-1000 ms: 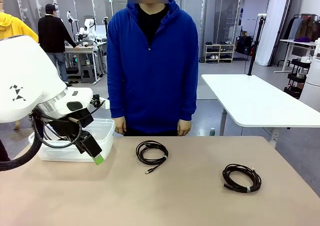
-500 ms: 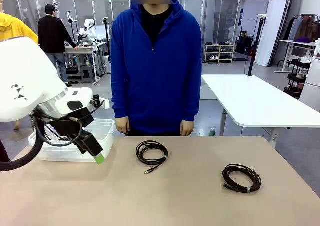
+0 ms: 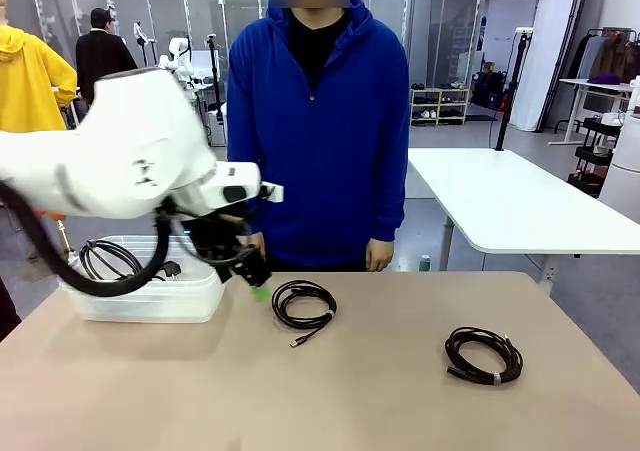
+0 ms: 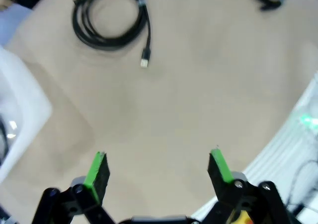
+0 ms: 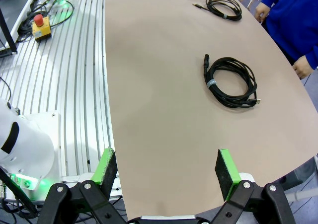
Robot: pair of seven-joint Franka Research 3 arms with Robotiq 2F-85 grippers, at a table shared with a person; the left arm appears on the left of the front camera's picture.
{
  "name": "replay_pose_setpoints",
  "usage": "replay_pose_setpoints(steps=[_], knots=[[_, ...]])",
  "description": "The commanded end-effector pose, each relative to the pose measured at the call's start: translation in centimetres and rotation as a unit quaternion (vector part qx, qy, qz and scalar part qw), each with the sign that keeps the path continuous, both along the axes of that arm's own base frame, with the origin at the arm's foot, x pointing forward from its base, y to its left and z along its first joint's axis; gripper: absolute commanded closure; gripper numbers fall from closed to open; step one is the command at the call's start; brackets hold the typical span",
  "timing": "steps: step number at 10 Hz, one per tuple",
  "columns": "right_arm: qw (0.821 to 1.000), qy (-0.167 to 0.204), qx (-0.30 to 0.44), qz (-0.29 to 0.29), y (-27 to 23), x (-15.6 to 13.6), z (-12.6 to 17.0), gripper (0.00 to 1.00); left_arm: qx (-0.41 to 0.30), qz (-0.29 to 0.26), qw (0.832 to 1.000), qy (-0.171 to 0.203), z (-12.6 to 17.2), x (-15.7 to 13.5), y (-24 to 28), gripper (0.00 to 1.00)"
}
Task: Organize and store the cables.
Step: Place the USB Extension Cable into the Organizing box.
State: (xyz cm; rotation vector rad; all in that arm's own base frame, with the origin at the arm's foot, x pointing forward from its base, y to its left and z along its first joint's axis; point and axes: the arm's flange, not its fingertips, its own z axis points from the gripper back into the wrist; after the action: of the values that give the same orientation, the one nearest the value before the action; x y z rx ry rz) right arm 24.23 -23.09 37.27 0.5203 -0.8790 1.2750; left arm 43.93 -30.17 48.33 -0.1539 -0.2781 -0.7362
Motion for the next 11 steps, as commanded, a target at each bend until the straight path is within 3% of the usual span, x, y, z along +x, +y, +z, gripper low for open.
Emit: replay_pose_setpoints(steps=[1,3,4,6,8,11], knots=[[1.0,0.007,0.005,-0.012,0.4,0.0,0.1,0.0,0.027,0.053,0.998,0.028,-0.6,3.6,-4.4,0.0],[1.0,0.007,0.005,-0.012,0.4,0.0,0.1,0.0,0.06,0.089,0.994,0.014,-3.5,6.0,-9.7,0.0],[1.0,0.007,0.005,-0.012,0.4,0.0,0.1,0.0,0.061,0.082,0.995,0.015,-5.2,7.0,-11.8,0.0],[1.0,0.007,0.005,-0.012,0.4,0.0,0.1,0.0,0.06,0.06,0.996,0.041,-6.6,8.0,-13.5,0.0],[1.0,0.007,0.005,-0.012,0.4,0.0,0.1,0.0,0.064,0.119,0.99,0.049,-8.7,9.8,-14.7,0.0],[1.0,0.007,0.005,-0.012,0.4,0.0,0.1,0.0,0.069,0.12,0.988,0.062,-9.9,11.1,-15.7,0.0]])
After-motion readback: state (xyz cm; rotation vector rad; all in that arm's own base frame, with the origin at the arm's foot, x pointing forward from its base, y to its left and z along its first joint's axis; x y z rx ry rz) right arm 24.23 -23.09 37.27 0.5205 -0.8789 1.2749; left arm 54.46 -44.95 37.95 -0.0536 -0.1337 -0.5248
